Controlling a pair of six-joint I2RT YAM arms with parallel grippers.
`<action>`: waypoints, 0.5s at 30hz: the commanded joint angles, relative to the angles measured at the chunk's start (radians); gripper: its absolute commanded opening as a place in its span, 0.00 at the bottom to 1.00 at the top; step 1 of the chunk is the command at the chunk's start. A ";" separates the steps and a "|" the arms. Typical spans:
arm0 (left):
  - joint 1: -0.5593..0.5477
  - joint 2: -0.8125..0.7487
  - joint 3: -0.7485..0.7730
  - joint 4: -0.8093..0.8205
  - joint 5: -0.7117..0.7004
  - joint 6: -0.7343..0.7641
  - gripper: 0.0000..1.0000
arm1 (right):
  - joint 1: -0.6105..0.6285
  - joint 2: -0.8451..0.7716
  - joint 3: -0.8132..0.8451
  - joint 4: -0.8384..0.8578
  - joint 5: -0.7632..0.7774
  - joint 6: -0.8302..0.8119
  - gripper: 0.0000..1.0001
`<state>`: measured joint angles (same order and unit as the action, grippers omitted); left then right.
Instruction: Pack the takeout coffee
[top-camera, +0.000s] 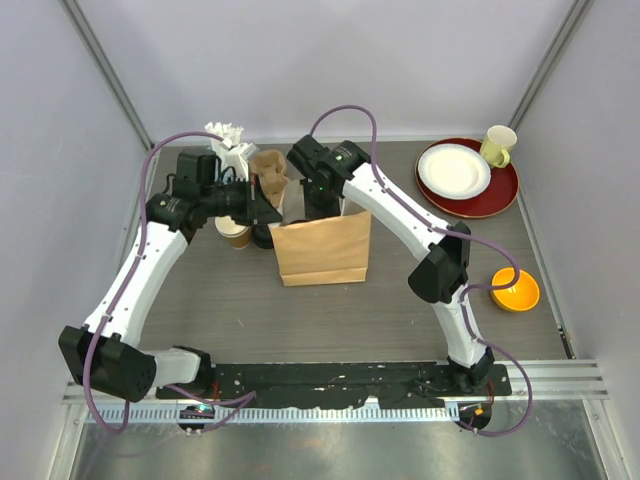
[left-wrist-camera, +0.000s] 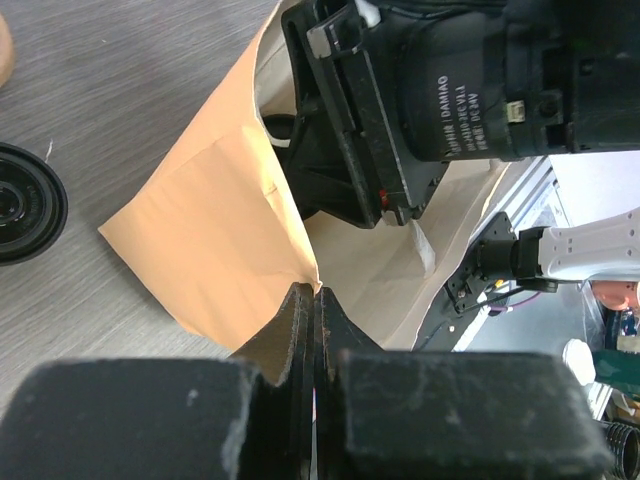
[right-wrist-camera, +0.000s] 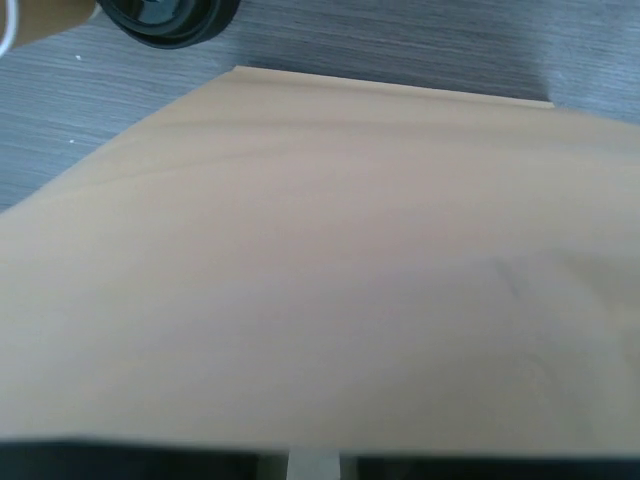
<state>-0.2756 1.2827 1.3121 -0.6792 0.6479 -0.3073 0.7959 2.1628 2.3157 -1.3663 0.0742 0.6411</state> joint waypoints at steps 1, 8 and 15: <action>-0.005 -0.011 0.003 0.032 0.021 -0.006 0.00 | 0.002 -0.064 0.073 -0.139 -0.030 -0.011 0.27; -0.005 -0.008 0.006 0.007 0.010 0.016 0.00 | 0.003 -0.142 0.065 -0.137 -0.103 -0.009 0.45; -0.004 -0.009 0.003 -0.014 0.001 0.023 0.00 | 0.003 -0.179 0.096 -0.137 -0.146 -0.004 0.69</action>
<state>-0.2756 1.2827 1.3121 -0.6910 0.6437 -0.3016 0.7959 2.0563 2.3566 -1.3624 -0.0288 0.6376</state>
